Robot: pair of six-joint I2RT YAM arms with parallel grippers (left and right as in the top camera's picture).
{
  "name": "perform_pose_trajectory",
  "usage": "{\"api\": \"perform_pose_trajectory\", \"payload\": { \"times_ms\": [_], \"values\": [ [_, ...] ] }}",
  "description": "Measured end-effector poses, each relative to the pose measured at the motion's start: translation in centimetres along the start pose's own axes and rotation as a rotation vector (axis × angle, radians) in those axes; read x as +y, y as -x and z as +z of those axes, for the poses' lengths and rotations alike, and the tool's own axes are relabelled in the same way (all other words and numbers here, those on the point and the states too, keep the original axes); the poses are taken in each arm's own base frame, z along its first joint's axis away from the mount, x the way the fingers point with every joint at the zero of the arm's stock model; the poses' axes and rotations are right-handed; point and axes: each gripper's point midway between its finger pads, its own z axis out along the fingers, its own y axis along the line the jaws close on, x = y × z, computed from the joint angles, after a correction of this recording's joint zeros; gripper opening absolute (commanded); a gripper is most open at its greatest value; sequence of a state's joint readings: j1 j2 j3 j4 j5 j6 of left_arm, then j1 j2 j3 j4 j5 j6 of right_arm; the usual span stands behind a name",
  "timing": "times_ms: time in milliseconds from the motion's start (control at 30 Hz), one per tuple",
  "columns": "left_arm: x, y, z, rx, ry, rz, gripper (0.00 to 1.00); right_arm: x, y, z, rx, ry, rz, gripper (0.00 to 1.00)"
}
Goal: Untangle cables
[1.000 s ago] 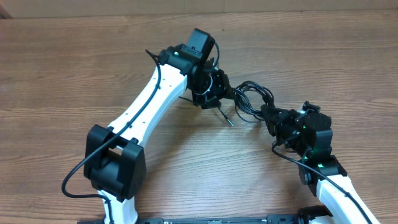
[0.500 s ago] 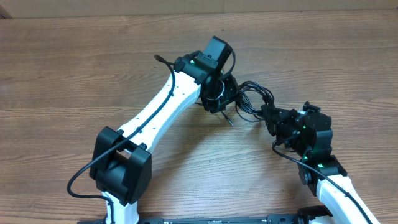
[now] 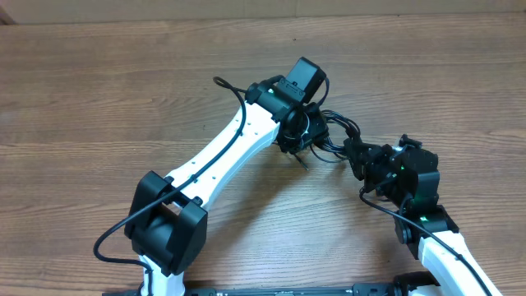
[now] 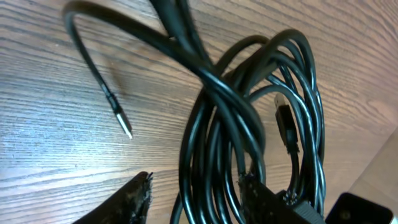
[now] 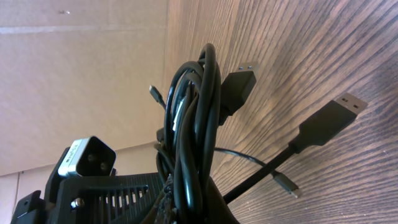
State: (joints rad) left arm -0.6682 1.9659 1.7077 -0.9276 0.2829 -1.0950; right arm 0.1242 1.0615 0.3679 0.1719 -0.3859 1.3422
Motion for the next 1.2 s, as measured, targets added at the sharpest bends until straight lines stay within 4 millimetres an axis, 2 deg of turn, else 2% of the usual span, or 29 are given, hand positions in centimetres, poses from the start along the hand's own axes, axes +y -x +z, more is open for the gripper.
{"api": "perform_pose_trajectory", "payload": {
  "times_ms": [167, 333, 400, 467, 667, 900, 1200],
  "values": [
    [-0.2, 0.2, 0.0, -0.007, -0.007, -0.032, 0.42, 0.0, -0.1, 0.0, 0.003, 0.000, 0.030, 0.04],
    [-1.3, 0.7, 0.0, -0.029, -0.055, -0.080, 0.23, 0.0, -0.2, 0.0, 0.011, 0.002, 0.047, 0.04],
    [-1.7, 0.9, 0.0, -0.035, -0.071, -0.097, 0.09, 0.1, -0.2, 0.0, 0.015, 0.003, 0.057, 0.04],
    [-1.8, 1.0, 0.0, -0.036, -0.075, -0.106, 0.04, 0.1, -0.2, 0.0, 0.018, 0.003, 0.067, 0.04],
    [-1.7, 1.1, 0.0, -0.043, -0.072, -0.103, 0.04, 0.1, -0.4, -0.1, 0.031, 0.004, 0.077, 0.07],
    [-1.5, 1.5, 0.0, -0.054, -0.066, 0.004, 0.04, -0.8, -1.2, -0.1, 0.070, -0.029, 0.090, 0.08],
    [-1.5, 2.3, -0.3, -0.059, -0.086, 0.042, 0.04, -0.9, -1.5, -0.1, 0.090, -0.031, 0.041, 0.09]
  ]
}}
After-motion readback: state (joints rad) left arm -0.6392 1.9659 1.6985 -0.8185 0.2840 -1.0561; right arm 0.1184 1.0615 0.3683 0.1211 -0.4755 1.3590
